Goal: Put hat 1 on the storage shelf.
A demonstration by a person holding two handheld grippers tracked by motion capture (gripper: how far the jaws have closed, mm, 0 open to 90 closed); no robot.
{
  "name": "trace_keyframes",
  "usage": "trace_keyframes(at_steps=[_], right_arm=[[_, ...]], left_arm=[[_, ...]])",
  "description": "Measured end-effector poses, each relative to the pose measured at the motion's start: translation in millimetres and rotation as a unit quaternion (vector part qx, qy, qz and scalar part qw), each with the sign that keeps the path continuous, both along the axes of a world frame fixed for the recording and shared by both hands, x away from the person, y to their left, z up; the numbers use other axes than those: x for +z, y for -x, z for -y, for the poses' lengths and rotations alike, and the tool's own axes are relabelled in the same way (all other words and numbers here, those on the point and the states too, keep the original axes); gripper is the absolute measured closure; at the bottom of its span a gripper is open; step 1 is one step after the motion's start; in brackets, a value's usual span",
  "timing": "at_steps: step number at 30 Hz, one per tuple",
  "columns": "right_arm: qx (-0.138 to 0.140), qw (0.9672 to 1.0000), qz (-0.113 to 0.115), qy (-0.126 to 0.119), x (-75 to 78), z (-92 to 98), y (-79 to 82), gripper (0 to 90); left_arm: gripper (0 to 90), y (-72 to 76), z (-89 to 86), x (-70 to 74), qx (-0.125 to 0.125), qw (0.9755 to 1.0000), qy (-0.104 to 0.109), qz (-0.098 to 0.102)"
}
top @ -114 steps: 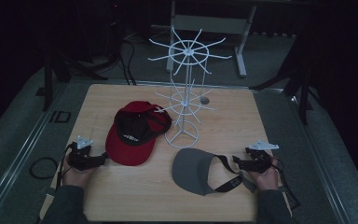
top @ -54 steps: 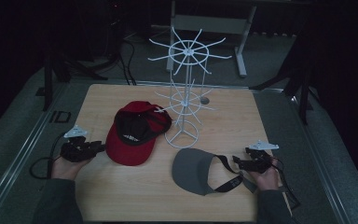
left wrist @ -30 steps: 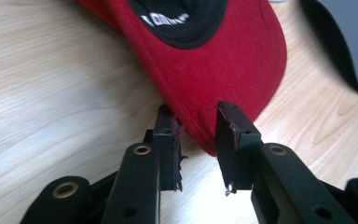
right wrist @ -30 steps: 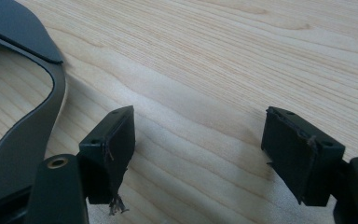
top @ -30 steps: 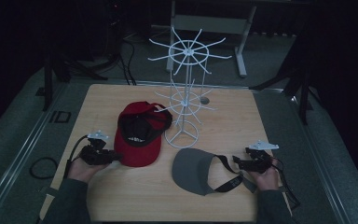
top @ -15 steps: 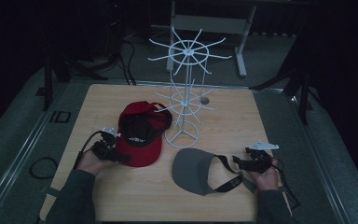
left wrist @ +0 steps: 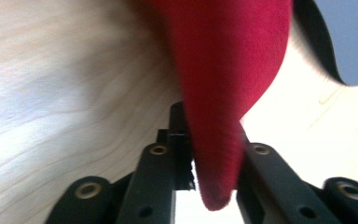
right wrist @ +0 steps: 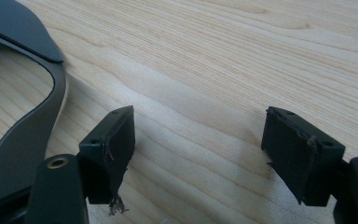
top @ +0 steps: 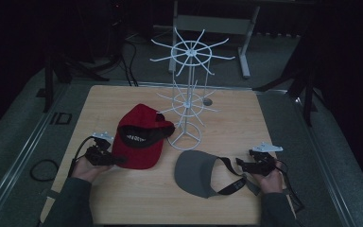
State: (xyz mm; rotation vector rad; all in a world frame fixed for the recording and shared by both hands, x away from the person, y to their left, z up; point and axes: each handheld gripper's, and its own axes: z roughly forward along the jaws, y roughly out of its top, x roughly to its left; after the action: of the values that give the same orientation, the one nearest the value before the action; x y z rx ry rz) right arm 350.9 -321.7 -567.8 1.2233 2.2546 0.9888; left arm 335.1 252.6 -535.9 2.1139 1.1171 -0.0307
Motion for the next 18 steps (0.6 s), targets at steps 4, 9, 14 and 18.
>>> trace_keyframes(at_steps=[4,9,14,18], right_arm=[[0.0,1.0,0.0,0.0,0.0,0.0,0.0,25.8],[0.0,1.0,0.0,0.0,0.0,0.0,0.0,25.8],[0.0,1.0,0.0,0.0,0.0,0.1,0.0,25.8],[0.0,1.0,0.0,0.0,0.0,0.1,0.0,25.8]], left_arm=[[85.8,4.7,-5.9,3.5,0.019,0.9994,-0.006,0.029],[86.1,8.2,-14.5,2.7,0.056,0.9966,-0.004,0.06],[86.1,8.8,-19.3,4.5,0.073,0.9947,-0.009,0.073],[86.1,8.8,-22.1,5.5,0.074,0.9945,-0.008,0.074]])
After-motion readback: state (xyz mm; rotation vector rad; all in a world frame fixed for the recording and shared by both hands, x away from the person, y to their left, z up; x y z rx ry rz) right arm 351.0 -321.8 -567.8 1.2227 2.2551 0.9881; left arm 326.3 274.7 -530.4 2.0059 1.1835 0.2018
